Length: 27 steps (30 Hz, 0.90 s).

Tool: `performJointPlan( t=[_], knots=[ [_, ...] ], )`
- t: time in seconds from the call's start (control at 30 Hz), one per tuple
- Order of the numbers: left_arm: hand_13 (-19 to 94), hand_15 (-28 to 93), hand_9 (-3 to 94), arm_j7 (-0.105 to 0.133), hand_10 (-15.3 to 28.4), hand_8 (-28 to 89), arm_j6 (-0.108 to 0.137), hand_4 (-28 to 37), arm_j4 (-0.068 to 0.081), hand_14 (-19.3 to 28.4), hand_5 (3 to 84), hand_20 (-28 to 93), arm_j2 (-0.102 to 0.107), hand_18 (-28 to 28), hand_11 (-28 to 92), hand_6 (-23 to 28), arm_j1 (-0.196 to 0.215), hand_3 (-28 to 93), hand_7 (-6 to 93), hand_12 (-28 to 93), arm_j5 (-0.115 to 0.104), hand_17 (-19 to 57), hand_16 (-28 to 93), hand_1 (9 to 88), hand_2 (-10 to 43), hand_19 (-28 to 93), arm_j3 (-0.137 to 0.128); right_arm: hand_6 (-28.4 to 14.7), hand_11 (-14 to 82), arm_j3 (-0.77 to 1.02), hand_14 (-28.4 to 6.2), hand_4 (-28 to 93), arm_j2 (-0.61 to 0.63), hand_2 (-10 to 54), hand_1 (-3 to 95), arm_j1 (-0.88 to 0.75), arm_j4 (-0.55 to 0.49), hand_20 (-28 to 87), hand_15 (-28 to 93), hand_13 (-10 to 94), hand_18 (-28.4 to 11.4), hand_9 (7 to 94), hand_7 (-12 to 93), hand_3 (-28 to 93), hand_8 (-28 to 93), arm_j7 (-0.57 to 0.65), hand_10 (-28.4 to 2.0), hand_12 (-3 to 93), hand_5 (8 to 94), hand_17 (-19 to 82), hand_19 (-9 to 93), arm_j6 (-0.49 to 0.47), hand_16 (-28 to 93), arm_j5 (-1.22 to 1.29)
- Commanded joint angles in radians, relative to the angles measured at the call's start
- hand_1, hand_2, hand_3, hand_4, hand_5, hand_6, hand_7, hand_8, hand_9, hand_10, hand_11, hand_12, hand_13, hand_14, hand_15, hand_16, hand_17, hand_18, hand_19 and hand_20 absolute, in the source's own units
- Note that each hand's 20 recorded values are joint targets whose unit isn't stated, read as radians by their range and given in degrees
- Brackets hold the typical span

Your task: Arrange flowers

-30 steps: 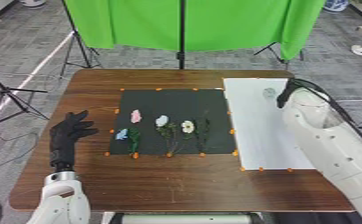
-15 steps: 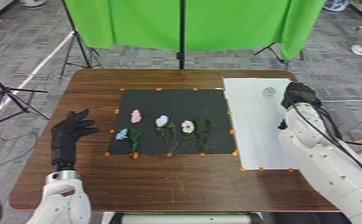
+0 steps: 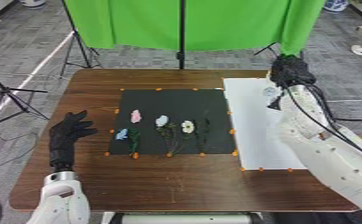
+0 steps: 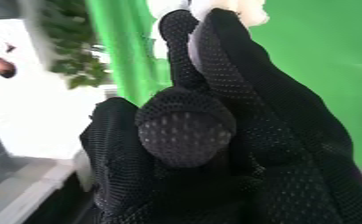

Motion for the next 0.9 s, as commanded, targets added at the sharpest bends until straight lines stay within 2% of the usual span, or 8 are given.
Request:
performJointPlan(
  t=[0.03,0.2,0.47,0.53,0.67,0.9],
  knots=[
    [63,39,62.8,-0.015,17.7,-4,0.013,-27.0,0.010,21.4,59.6,8,-0.027,25.9,22,8.1,0.051,60,7.7,14,0.005,23.5,-3,24.1,17.3,73,0.036,-0.8,8.9,-0.126,-2.1,-15,-0.106,-9.5,67.6,0.198,-0.150,54,61,89,-14.2,86.7,24,56,6,0.070,-10.4,40.1,80.5,61,93,-0.170,37,0.403],
    [63,39,62.8,-0.017,17.7,-4,0.000,-27.1,0.015,21.3,59.7,8,-0.030,25.8,22,8.2,0.041,59,7.6,14,0.007,23.5,-3,24.1,17.4,73,0.047,-1.1,8.7,-0.144,-2.1,-15,-0.176,-9.5,67.7,0.194,-0.126,54,61,89,-14.1,86.4,23,55,7,0.140,-10.6,40.2,80.3,62,93,-0.195,37,0.568],
    [63,39,65.2,-0.009,17.8,-4,0.004,-27.7,0.018,21.4,60.4,8,-0.030,25.8,24,8.3,0.043,59,7.7,14,-0.003,23.5,-3,23.1,17.9,73,0.041,-1.3,8.7,-0.153,-2.0,-14,-0.201,-9.5,67.9,0.156,-0.130,54,61,89,-13.9,86.5,23,55,8,0.220,-10.8,40.2,80.1,62,93,-0.199,37,0.718],
    [63,39,65.2,-0.013,17.8,-4,0.000,-27.9,0.017,21.5,60.5,8,-0.032,25.9,24,8.3,0.044,60,7.6,14,0.002,23.5,-3,23.0,17.9,73,0.040,-1.4,8.8,-0.155,-2.0,-14,-0.203,-9.5,67.9,0.148,-0.130,54,61,89,-13.9,86.6,22,55,8,0.225,-10.9,40.3,80.2,62,93,-0.213,37,0.734],
    [63,39,65.2,-0.015,17.9,-4,-0.011,-28.1,0.025,21.4,60.6,8,-0.029,25.9,24,8.4,0.031,60,7.7,14,0.004,23.6,-3,22.9,18.0,73,0.045,-1.4,8.7,-0.163,-2.0,-14,-0.202,-9.5,67.7,0.139,-0.131,54,61,89,-14.0,86.4,22,55,8,0.228,-10.8,40.2,80.0,62,93,-0.210,37,0.740],
    [63,39,65.3,-0.014,17.9,-4,-0.013,-28.2,0.029,21.5,60.7,8,-0.027,25.9,24,8.3,0.023,60,7.8,14,0.005,23.6,-3,22.8,18.0,73,0.052,-1.5,8.6,-0.173,-2.0,-14,-0.209,-9.5,67.1,0.134,-0.120,55,60,89,-14.0,85.8,22,56,8,0.211,-10.6,40.3,79.7,61,93,-0.213,37,0.726]
  ],
)
